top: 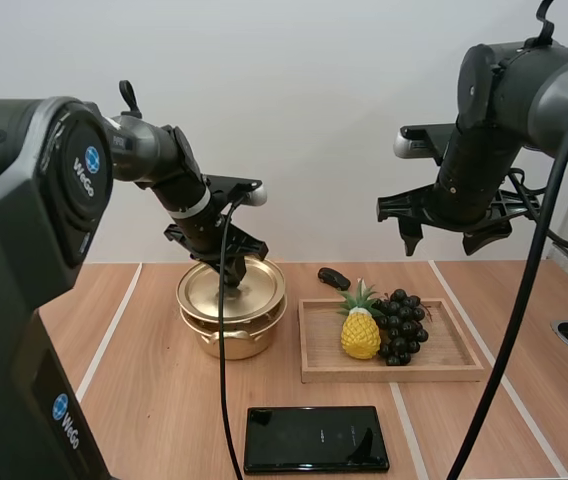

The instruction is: Open the pot, put the grape inside, and close it

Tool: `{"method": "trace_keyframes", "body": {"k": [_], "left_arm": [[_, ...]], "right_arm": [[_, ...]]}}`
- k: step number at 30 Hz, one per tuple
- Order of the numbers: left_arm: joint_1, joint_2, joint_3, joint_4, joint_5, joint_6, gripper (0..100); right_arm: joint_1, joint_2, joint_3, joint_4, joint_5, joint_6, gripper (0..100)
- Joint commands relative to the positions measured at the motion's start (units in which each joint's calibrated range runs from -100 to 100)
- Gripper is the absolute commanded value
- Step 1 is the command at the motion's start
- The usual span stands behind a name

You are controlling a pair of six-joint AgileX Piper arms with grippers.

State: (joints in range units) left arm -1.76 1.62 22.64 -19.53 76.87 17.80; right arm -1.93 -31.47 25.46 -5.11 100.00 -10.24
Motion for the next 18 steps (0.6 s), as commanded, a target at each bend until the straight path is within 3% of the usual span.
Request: {"method": "trace_keyframes", "body": {"k": [1, 18], "left_arm": [[-0.09, -3.0, -2.4, 0.0, -0.6, -1.9, 0], [-0.09, -21.4, -15.8, 2.2, -0.7, -6.2, 0]], "right_arm": [[-0.3, -0.4, 0.0, -0.4, 0.0, 0.1, 100], [-0.3, -0.4, 0.0, -0.1, -4.2, 0.1, 100]]}}
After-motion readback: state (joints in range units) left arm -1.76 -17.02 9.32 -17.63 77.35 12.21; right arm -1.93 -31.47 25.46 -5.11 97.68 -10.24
